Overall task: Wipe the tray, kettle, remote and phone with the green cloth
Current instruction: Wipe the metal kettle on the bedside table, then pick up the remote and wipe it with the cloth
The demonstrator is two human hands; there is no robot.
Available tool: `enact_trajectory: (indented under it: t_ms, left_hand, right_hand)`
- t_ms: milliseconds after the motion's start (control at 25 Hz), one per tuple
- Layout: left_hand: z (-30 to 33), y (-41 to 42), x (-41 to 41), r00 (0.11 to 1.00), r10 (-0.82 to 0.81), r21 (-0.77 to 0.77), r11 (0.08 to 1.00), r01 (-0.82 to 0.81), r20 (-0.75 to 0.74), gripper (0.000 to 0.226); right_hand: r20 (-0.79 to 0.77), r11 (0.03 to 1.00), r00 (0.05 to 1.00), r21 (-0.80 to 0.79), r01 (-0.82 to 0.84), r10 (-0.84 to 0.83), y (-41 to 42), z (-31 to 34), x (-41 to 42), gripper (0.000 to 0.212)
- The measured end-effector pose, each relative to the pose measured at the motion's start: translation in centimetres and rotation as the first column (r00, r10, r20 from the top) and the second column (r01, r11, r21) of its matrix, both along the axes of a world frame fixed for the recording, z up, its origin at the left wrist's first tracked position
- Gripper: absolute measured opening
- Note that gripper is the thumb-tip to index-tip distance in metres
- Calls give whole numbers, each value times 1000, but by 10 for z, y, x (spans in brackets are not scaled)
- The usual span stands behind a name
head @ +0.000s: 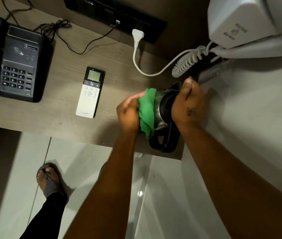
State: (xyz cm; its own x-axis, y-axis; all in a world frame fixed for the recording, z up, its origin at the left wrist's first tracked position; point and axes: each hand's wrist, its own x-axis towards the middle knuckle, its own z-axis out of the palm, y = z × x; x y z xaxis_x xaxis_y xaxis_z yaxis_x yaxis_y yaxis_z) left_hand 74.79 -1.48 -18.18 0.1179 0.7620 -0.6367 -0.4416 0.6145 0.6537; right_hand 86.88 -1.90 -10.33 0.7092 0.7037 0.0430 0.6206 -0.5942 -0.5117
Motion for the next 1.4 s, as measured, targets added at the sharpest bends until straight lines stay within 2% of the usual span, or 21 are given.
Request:
enact_trajectory:
  t_ms: [80,160,320,440,600,680,760,840,880,960,1000,1040,1080,1120,1160,1200,1240,1280,1320,1400]
  left_hand:
    - [-6,-13,-5,991,101,-174,981,-85,87,26]
    - [-14,15,1,998,42,-219,975,-33,35,17]
    - [3,68,21,974,-200,-52,979,195,-106,25]
    - [21,16,12,969,-232,105,965,241,-87,24]
    - [19,-23,-8,917,-348,221,895,387,-193,70]
    - [17,-12,-16,925,-334,295,879,375,-181,63]
    - [21,0,-30,944,-268,237,921,309,-191,41]
    - [24,5,-54,975,-174,69,980,185,-137,35]
    - [27,7,-71,990,-131,-15,991,131,-53,38]
    - [27,14,-105,977,-77,-104,990,99,197,41]
    - [26,19,-120,953,-64,-124,987,105,296,42]
    - [26,21,-131,929,-62,-136,984,119,365,41]
    - [27,21,-140,916,-62,-151,980,132,397,40]
    - [27,21,-146,914,-64,-162,977,140,401,40]
    - [26,20,-148,917,-74,-165,975,149,393,41]
    - [25,19,-150,929,-83,-170,974,153,360,43]
    - [22,19,-153,943,-90,-164,975,148,319,45]
    - [16,20,-155,958,-94,-155,978,140,269,48]
    - [11,22,-159,974,-100,-150,980,132,205,48]
    - [3,27,-164,992,-119,-128,984,125,51,40]
  right_hand:
    - [-21,1000,1000,-4,-4,4,0,1,0,37]
    - [-36,1000,999,25,-2,3,0,0,0,36]
    - [12,1000,1000,22,11,-11,2,-4,1,37]
    - [57,999,998,50,13,-16,1,-4,0,36]
    - [82,995,997,94,-13,5,-1,-11,6,37]
    - [51,995,999,98,-2,-3,-1,-11,4,37]
    - [14,999,1000,33,16,-17,1,-7,2,39]
    - [31,998,998,-19,-62,63,2,5,0,39]
    - [49,989,988,5,-146,146,3,15,-7,39]
    - [12,943,959,184,-279,282,5,25,-38,43]
    - [-102,927,952,275,-253,290,4,20,-62,50]
    - [-286,942,926,296,-161,248,-1,12,-89,63]
    - [-501,972,853,231,-34,148,-6,3,-118,77]
    - [-695,989,719,122,80,28,-9,-7,-142,85]
    - [-851,987,522,29,158,-58,-12,-21,-157,81]
    - [-942,983,324,-32,183,-91,-15,-34,-166,77]
    - [-980,983,181,-53,176,-85,-16,-45,-171,69]
    - [-991,988,119,-47,149,-65,-17,-52,-171,62]
    - [-989,992,136,-33,125,-50,-17,-57,-169,57]
    - [-964,995,262,-29,92,-52,-11,-63,-163,49]
